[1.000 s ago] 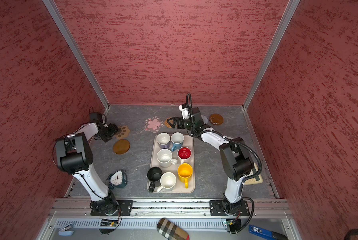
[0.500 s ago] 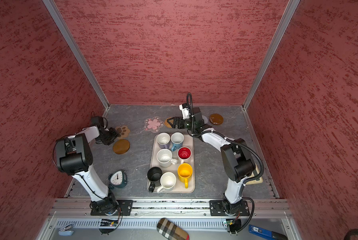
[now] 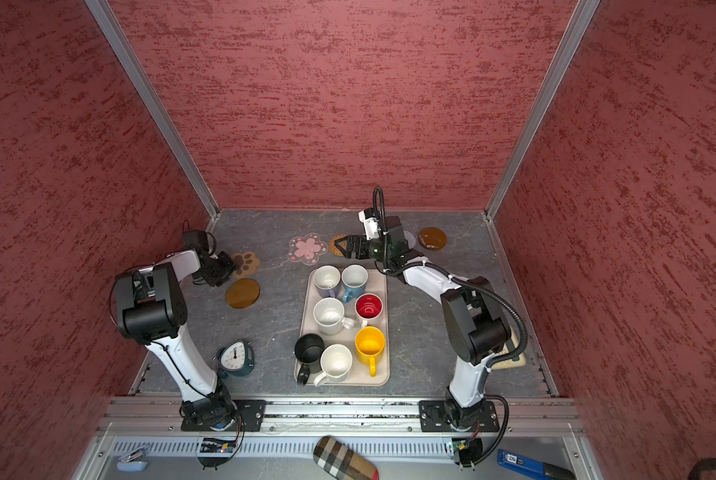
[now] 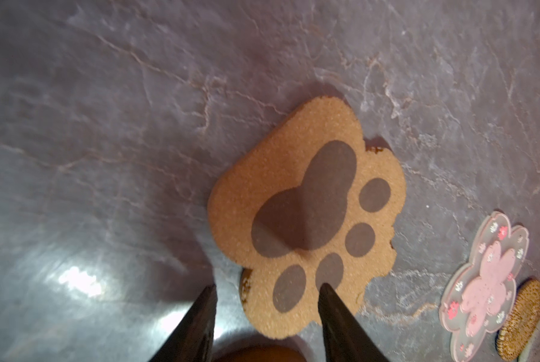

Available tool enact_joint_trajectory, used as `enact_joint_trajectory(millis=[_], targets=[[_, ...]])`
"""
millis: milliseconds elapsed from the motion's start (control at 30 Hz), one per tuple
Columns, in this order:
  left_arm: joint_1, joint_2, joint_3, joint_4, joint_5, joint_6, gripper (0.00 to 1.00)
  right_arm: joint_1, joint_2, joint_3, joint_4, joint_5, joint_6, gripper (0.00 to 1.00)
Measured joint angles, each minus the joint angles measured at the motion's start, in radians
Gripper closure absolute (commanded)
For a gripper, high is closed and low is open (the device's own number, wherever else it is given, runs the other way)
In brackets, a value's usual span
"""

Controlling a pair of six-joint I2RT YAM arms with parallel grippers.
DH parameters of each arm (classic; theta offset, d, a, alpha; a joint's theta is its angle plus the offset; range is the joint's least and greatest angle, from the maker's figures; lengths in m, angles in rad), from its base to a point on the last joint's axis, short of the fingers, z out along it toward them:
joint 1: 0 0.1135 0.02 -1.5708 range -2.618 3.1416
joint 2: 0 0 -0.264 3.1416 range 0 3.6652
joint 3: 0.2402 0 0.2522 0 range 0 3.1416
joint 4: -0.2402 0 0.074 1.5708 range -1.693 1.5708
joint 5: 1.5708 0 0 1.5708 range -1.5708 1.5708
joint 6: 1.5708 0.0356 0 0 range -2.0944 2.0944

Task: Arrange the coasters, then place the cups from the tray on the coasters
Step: 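Push the cork paw-print coaster with the left gripper toward the pink flower coaster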

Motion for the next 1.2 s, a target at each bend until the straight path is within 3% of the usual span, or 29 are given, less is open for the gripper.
enact_joint_trajectory(millis=[433, 700, 1200], targets=[[-0.024, 0.115, 0.154, 0.002, 0.000, 0.008, 0.52, 0.000, 0.000, 0.000, -0.003, 0.004, -0.023, 0.01], [-0.096, 0.159, 0.233, -0.047, -0.007, 0.026, 0.52, 0.000, 0.000, 0.000, -0.008, 0.010, -0.032, 0.01], [-0.148, 0.225, 0.336, -0.066, 0.007, -0.068, 0.48, -0.013, 0.000, 0.000, -0.008, 0.011, -0.044, 0.01]])
